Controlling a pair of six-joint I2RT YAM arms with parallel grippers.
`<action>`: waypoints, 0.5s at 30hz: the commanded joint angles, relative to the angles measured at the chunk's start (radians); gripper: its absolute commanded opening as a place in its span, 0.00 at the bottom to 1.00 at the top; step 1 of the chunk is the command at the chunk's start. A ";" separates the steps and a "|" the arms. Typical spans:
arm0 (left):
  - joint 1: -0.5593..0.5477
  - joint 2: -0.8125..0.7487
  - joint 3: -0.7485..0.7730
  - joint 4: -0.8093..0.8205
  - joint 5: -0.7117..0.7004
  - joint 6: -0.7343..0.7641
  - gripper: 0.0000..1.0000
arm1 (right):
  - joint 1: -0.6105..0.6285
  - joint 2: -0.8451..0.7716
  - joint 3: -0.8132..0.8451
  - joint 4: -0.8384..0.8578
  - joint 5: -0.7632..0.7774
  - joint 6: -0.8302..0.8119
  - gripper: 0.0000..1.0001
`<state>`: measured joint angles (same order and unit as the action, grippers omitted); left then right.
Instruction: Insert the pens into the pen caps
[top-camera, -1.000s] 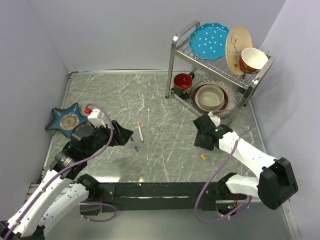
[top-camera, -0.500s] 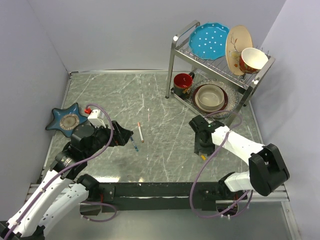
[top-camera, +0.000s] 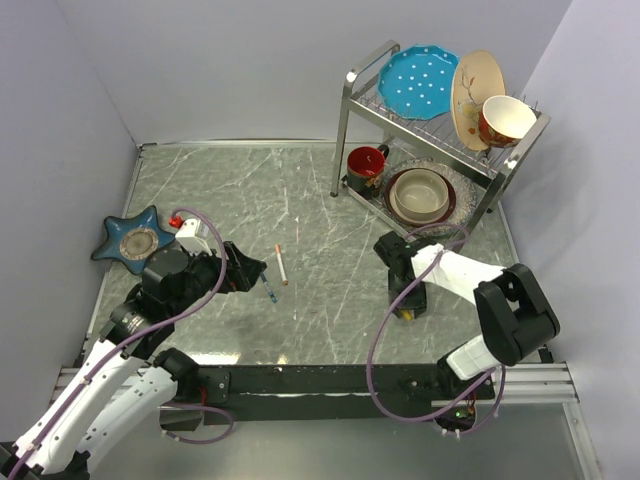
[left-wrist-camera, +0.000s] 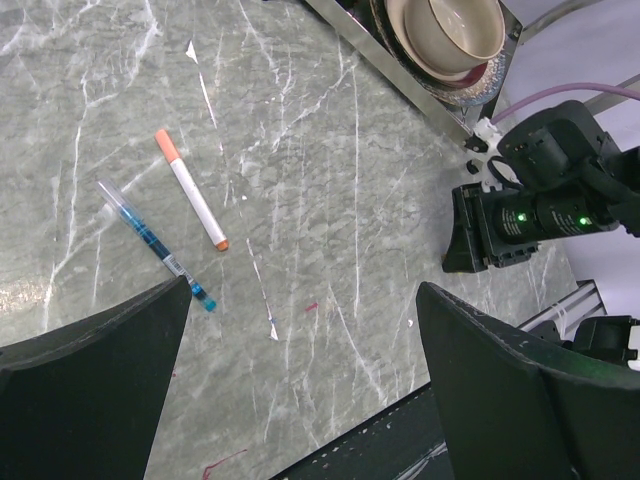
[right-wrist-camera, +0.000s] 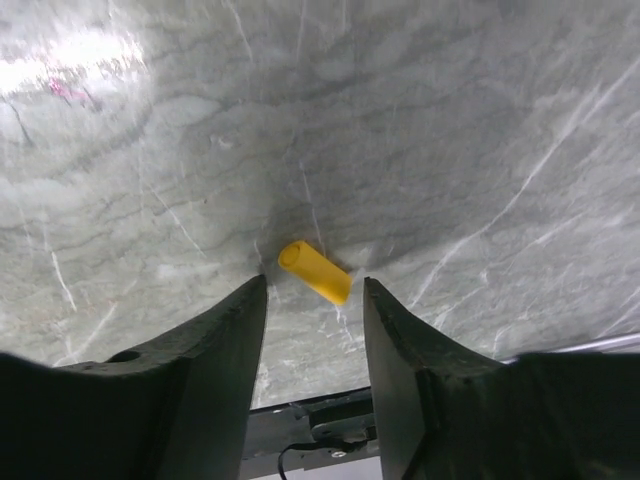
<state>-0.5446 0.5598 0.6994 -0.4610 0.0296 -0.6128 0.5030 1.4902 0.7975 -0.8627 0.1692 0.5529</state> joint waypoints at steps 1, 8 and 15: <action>-0.002 -0.014 -0.001 0.033 0.009 0.019 0.99 | -0.012 0.036 0.051 0.031 -0.022 -0.056 0.49; -0.002 -0.012 -0.001 0.033 0.004 0.021 0.99 | -0.014 0.062 0.052 0.074 -0.051 -0.091 0.33; -0.002 -0.012 -0.001 0.032 -0.006 0.019 0.99 | -0.012 0.016 0.037 0.146 -0.123 -0.075 0.18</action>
<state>-0.5446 0.5575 0.6994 -0.4610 0.0292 -0.6128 0.4950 1.5398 0.8227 -0.8227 0.0937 0.4683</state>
